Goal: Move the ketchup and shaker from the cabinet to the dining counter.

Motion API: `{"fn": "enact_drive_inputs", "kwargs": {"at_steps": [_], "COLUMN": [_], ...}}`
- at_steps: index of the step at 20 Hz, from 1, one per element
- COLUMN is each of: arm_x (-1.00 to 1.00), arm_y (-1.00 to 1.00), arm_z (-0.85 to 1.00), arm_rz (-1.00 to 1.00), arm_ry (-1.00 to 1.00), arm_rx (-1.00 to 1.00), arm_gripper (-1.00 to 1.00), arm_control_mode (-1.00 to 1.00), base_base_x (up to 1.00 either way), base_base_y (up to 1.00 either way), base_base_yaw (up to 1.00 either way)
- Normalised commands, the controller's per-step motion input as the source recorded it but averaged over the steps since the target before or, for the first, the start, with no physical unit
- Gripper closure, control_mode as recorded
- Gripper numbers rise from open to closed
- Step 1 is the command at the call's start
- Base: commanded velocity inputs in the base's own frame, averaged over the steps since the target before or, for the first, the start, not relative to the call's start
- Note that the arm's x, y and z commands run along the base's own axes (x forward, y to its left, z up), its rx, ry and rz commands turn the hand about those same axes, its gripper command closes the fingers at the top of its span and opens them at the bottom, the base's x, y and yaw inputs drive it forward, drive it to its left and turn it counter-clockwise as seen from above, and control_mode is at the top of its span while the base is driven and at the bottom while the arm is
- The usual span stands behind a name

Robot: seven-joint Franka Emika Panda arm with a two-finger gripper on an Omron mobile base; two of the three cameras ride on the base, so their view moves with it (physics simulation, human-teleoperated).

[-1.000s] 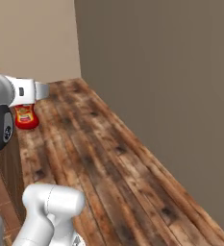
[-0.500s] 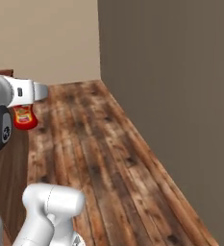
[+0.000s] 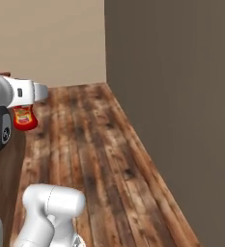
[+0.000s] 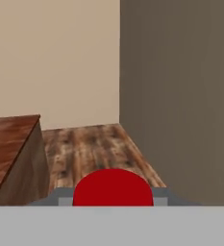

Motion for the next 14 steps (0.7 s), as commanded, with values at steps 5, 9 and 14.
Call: {"fn": "enact_drive_inputs", "kwargs": {"at_steps": [5,9,14], "arm_x": [0.00,0.00,0.00], "arm_y": [0.00,0.00,0.00], "arm_z": [0.00,0.00,0.00], "arm_rz": [0.00,0.00,0.00], "arm_ry": [0.00,0.00,0.00], "arm_rx": [0.00,0.00,0.00], "arm_gripper": [1.00,1.00,1.00], "arm_control_mode": [1.00,1.00,1.00], "base_base_x": [0.80,0.84,0.86], "base_base_y": [-0.11,-0.02,-0.01], "base_base_yaw": [0.25,0.31,0.29]}}
